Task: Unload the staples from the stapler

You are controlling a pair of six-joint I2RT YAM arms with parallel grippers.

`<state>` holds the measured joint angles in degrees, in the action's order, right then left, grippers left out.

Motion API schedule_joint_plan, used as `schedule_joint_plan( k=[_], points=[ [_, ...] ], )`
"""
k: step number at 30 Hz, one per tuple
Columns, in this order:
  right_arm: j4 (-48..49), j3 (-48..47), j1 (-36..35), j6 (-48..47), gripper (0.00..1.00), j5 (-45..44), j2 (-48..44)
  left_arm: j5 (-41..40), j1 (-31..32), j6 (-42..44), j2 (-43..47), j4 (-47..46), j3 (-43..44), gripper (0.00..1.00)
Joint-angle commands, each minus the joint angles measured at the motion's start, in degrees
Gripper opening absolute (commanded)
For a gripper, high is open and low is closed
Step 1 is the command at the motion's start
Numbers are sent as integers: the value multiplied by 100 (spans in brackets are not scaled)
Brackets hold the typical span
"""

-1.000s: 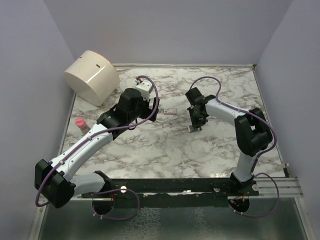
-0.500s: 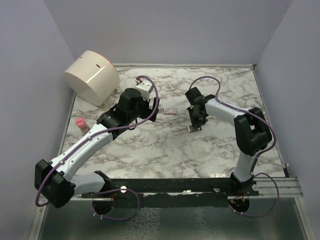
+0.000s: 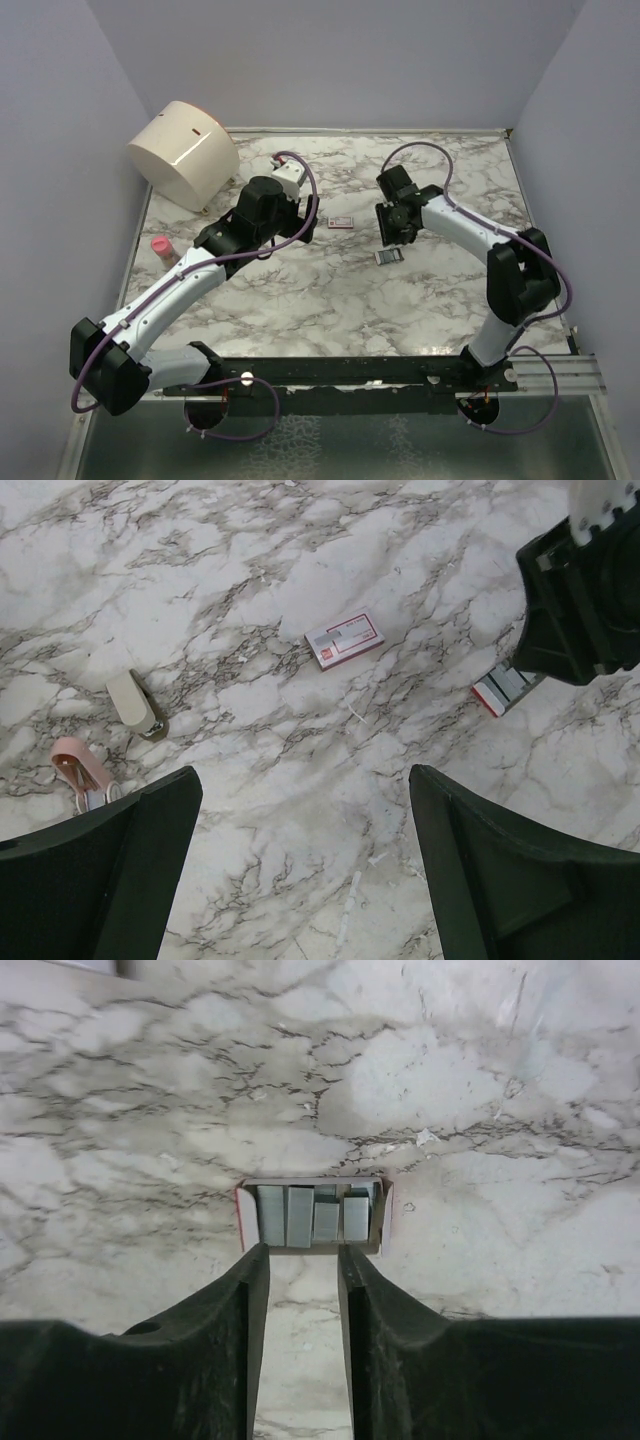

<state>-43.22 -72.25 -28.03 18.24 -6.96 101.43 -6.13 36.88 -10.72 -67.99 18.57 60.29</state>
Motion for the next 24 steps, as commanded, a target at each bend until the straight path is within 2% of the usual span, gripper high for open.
schedule_joint_plan(
  k=[1,5,7,9,12,14,16,18,22,24],
  points=[
    [727,55,105,-554,40,387,-963,31,38,58,-66,-53,-62,88],
    [2038,776,105,-1468,52,1085,-1642,288,-59,47,-197,-156,-119,89],
    [2446,939,113,-1750,62,1468,-1793,472,-159,-5,-274,-229,-160,89],
    [2759,1074,114,-2363,66,2027,-1778,654,-251,-45,-391,-286,-193,89],
    [3077,1398,114,-3788,70,3096,-1747,943,-442,-138,-609,-375,-222,90],
    [3370,1827,114,-5115,74,3958,-1945,1161,-559,-241,-799,-408,-214,90],
    [3453,2169,118,-6142,85,4246,-2180,1392,-644,-353,-1006,-429,-164,90],
    [3635,2273,221,-6333,93,4307,-2252,1615,-671,-494,-1255,-371,-9,91],
    [2802,1905,384,-6939,92,4342,-1932,2031,-694,-855,-1892,-233,455,91],
    [3057,1967,636,-6915,92,4507,-1807,2219,-724,-1078,-2286,-240,693,91]
  ],
)
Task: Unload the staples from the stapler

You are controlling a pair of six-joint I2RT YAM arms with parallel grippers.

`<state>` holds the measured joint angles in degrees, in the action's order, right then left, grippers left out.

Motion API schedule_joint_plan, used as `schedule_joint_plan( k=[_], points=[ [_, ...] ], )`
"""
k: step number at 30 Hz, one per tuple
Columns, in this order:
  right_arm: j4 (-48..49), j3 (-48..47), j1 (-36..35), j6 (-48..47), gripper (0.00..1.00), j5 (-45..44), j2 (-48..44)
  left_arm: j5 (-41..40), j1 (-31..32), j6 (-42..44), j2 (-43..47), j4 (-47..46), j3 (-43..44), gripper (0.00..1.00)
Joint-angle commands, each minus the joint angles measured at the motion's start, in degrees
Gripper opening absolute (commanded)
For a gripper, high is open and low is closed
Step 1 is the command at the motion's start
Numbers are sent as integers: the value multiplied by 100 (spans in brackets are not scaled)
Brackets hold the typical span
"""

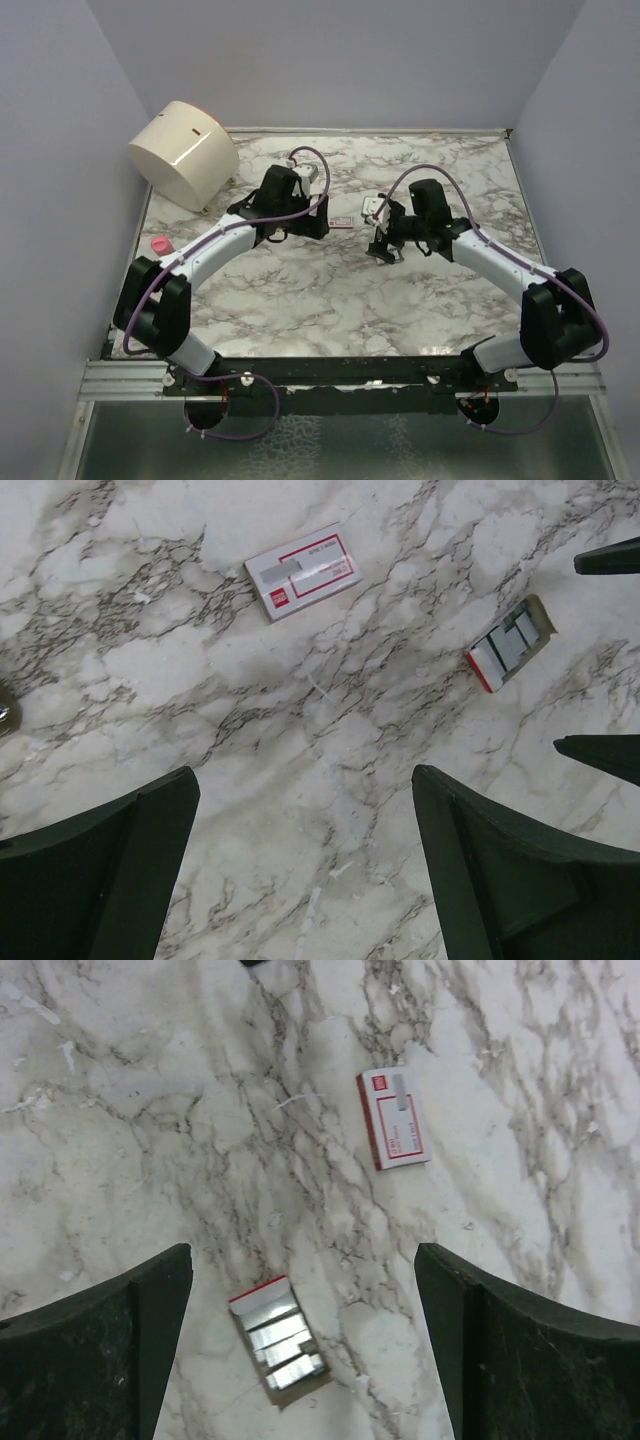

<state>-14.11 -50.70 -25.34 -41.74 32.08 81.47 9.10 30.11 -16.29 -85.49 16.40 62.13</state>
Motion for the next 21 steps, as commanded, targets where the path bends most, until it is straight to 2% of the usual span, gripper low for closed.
schedule_joint_plan(
  k=[1,3,5,7,9,10,12,15,18,21],
  points=[
    [443,-158,567,-655,92,783,272,748,-63,-642,-729,3,712,90],
    [944,-389,755,203,91,1034,630,913,-129,-857,-1085,38,991,88],
    [1305,-921,767,1757,87,849,1176,969,-212,-1078,-1135,-196,1029,88],
    [1080,-1702,771,3265,85,414,1885,929,-318,-1147,-1136,-333,1029,88],
    [340,-2662,768,4181,81,270,2638,727,-410,-1081,-1007,-359,969,88],
    [132,-2880,760,4411,78,368,2916,611,-450,-1025,-900,-371,917,88],
    [325,-3010,759,5018,74,630,3286,454,-507,-898,-702,-329,835,89],
    [570,-3188,759,5409,70,615,3653,265,-520,-682,-371,-232,730,89],
    [438,-3712,759,5437,63,799,4229,215,-523,-514,-114,-244,528,89],
    [243,-4126,746,5382,61,882,4605,227,-519,-341,-11,-151,395,89]
  ],
)
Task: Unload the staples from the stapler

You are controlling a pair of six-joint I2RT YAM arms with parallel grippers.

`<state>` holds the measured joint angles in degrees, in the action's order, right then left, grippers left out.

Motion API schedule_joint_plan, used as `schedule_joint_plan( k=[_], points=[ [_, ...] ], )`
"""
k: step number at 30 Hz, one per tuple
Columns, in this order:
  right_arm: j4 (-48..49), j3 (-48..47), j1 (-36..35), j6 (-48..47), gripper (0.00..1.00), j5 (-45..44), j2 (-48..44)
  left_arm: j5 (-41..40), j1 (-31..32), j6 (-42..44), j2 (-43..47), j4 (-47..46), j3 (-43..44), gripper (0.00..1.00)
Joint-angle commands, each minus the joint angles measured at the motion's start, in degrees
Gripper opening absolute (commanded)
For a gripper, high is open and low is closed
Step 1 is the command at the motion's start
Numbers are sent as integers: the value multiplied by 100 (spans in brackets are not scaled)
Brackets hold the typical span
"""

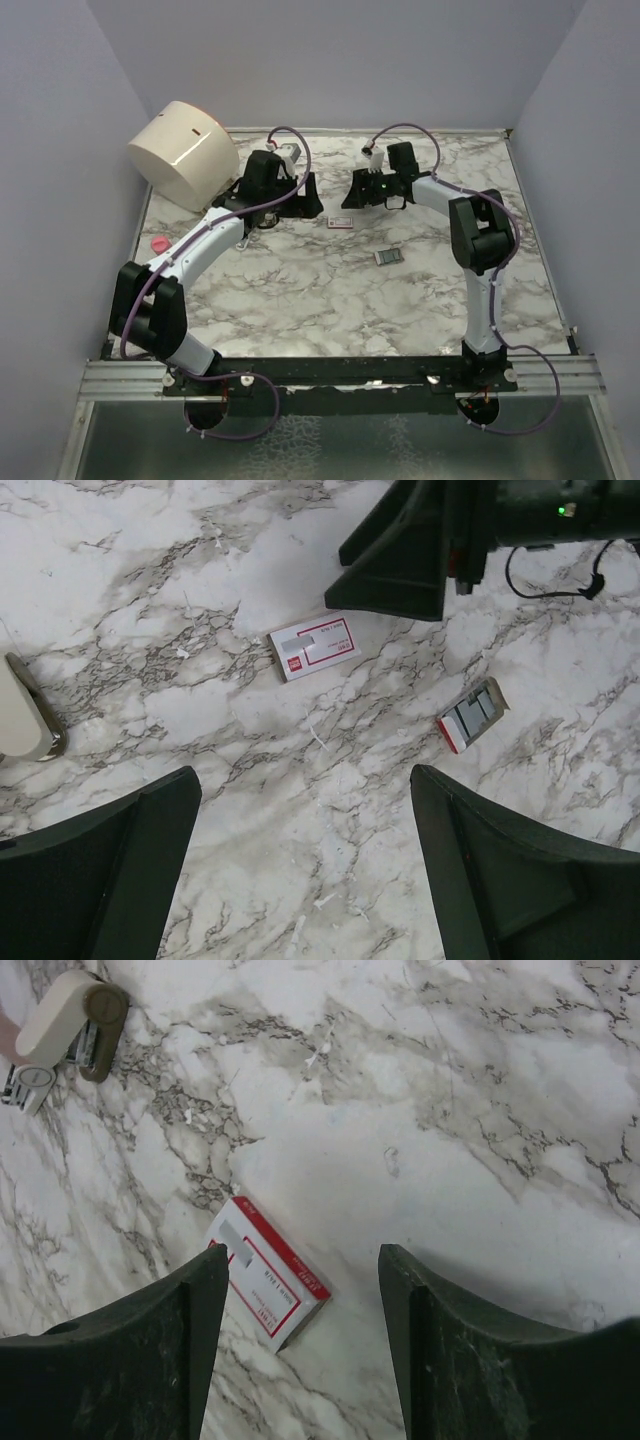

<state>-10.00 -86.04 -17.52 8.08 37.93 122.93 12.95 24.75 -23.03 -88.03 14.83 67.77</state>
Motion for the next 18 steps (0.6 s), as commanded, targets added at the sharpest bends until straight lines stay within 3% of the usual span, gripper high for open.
schedule_joint_plan(
  k=[1,6,18],
  points=[
    [-158,-651,-36,396,61,253,527,-184,19,385,257,48,-203,89],
    [-463,-896,-69,291,59,530,834,-347,13,496,370,133,-358,89],
    [348,533,-595,786,54,1097,475,-482,17,649,269,-36,-454,89]
  ],
)
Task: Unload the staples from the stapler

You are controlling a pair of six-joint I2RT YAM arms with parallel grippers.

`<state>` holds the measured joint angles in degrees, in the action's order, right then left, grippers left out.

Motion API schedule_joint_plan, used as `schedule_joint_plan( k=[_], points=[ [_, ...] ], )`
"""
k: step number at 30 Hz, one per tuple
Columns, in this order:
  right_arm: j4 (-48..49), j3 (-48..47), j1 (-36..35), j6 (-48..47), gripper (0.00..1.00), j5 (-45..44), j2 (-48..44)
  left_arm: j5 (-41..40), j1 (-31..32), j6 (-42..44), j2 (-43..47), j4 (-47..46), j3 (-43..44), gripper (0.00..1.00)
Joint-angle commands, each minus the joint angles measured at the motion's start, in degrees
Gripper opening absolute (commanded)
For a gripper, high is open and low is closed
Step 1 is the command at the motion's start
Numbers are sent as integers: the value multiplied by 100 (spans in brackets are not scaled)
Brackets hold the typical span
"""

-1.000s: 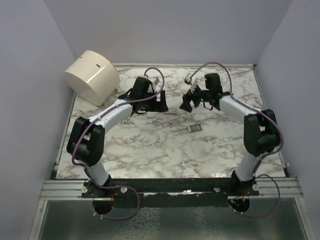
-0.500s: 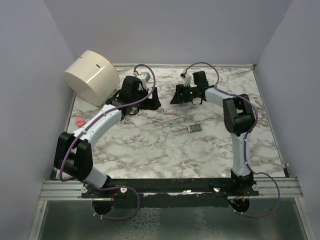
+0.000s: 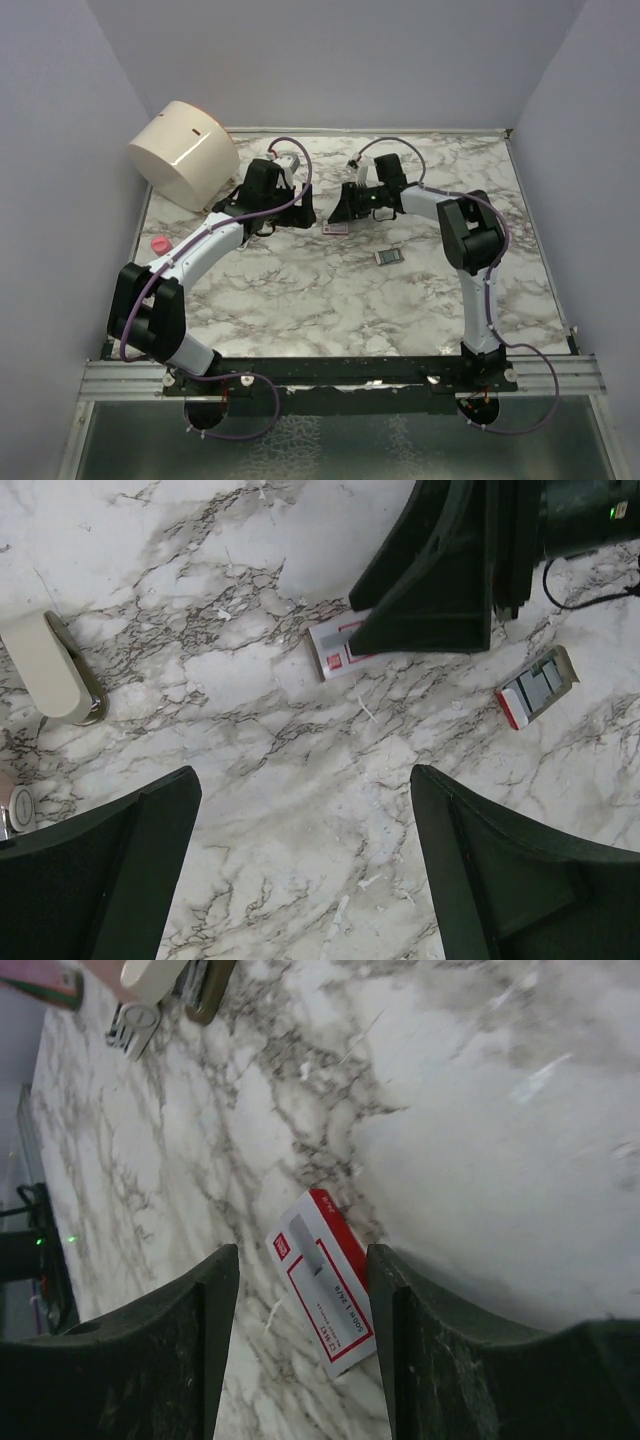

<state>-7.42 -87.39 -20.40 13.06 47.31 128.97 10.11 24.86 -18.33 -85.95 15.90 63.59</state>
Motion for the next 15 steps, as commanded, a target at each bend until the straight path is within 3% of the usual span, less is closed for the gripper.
schedule_joint_plan(
  k=[1,8,13,15],
  points=[
    [224,885,-355,403,54,135,-239,-222,2,203,69,-146,-60,89],
    [48,1115,-403,272,57,-225,-909,-78,-6,305,-70,-130,-78,89],
    [-905,747,-390,-1437,64,-1051,-1628,186,-6,144,-70,-228,-197,89],
    [-1121,956,-384,-2701,65,-1216,-2095,350,-3,8,-92,-296,-268,89]
  ],
)
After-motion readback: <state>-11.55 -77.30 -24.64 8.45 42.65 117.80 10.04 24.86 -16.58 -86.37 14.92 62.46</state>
